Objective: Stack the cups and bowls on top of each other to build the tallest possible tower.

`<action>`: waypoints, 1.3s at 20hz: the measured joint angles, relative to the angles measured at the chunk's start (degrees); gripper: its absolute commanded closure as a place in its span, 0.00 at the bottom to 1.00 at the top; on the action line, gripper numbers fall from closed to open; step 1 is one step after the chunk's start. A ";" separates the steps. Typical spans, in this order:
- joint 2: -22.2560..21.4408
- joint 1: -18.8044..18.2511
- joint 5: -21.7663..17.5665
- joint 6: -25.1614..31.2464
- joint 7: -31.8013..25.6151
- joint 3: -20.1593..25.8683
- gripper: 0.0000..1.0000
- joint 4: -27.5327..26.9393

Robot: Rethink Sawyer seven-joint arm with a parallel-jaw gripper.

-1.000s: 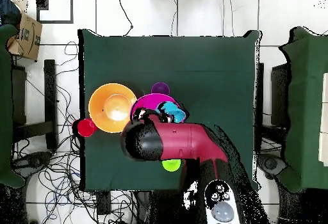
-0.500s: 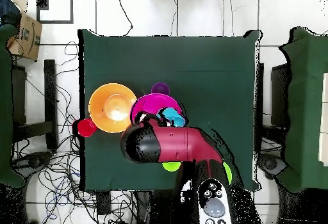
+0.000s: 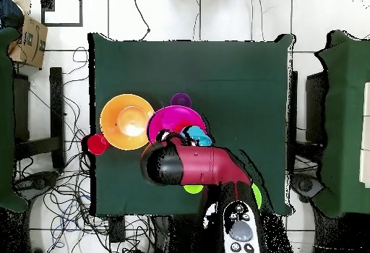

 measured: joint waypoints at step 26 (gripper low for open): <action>4.32 8.59 5.83 -0.48 0.01 -5.08 0.00 0.15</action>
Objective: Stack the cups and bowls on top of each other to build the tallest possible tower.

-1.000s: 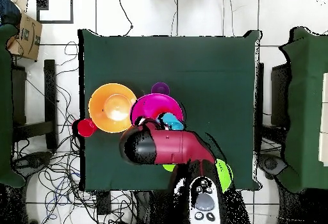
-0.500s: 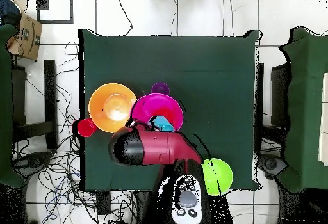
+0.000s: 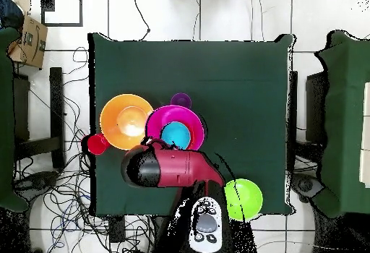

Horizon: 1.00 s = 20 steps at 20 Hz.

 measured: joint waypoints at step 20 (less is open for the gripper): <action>-0.01 -0.01 1.76 0.00 0.00 -2.10 0.00 0.09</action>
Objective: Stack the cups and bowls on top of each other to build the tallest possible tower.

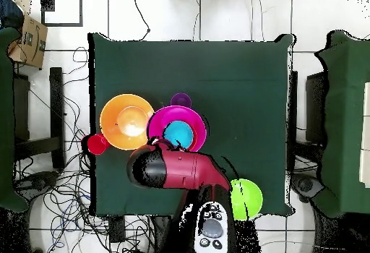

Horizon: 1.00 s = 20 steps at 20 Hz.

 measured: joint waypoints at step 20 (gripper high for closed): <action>-1.12 -12.58 -1.83 -0.01 0.00 -0.03 0.00 1.65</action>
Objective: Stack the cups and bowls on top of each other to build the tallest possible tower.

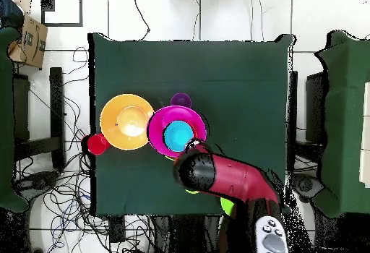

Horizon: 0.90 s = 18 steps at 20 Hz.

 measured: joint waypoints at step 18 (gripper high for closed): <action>1.74 -9.29 -10.01 -0.73 0.00 0.96 0.00 0.47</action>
